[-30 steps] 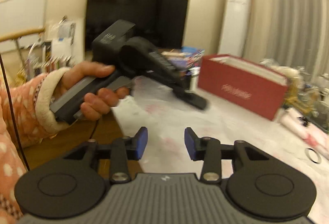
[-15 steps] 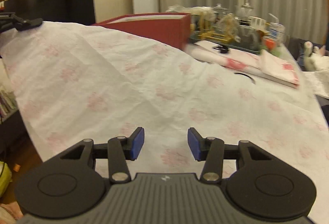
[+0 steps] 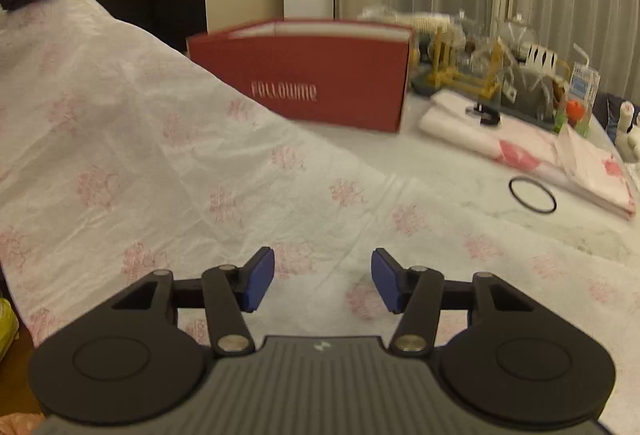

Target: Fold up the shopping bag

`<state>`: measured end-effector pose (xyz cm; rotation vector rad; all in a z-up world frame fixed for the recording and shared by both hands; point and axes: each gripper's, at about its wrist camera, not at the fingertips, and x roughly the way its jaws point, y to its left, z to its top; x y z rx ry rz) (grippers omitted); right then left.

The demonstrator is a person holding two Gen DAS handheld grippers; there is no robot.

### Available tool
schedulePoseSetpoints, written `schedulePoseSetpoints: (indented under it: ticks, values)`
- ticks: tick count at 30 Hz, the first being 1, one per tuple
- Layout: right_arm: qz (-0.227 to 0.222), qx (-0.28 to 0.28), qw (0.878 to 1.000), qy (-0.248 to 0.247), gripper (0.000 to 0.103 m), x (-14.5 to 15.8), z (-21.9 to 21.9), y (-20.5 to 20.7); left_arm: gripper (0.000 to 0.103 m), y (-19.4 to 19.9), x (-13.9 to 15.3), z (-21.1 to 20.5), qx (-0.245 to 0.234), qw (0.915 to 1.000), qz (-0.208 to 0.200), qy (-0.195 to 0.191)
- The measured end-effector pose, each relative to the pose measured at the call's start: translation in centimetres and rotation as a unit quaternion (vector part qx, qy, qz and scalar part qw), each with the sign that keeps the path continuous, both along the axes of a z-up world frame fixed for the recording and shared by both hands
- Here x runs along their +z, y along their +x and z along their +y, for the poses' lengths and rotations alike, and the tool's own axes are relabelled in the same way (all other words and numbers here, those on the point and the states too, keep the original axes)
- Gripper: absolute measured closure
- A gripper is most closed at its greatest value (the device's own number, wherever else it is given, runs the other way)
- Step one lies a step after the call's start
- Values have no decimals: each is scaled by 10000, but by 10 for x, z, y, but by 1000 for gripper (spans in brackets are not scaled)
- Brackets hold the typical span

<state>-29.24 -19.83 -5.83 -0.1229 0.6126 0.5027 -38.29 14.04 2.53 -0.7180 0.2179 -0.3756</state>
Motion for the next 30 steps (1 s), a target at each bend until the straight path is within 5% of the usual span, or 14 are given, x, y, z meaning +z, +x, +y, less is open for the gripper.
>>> schedulePoseSetpoints:
  ticks: [8, 19, 22, 26, 28, 29, 30]
  values:
    - [104, -277, 9995, -116, 47, -9, -27, -35, 102, 43, 34, -70, -1010, 9944, -271, 167]
    - [-166, -146, 9997, 51, 35, -19, -29, -55, 102, 102, 74, -247, -2542, 9651, -198, 605]
    - [-199, -118, 9996, 160, 34, -21, -32, -57, 102, 122, 57, -297, -2955, 9510, 110, 901]
    - [-132, -69, 9982, 581, 34, -14, -50, -64, 101, 150, 10, -335, -3687, 9247, 713, 625]
    - [-116, -65, 9966, 810, 34, -10, -62, -69, 90, 154, -8, -346, -3808, 9174, 912, 718]
    - [-134, -89, 9956, 927, 34, -8, -70, -74, 60, 153, -15, -351, -3818, 9148, 1025, 824]
    - [-153, -122, 9945, 1032, 34, -6, -79, -80, 5, 153, -22, -353, -3805, 9139, 1100, 889]
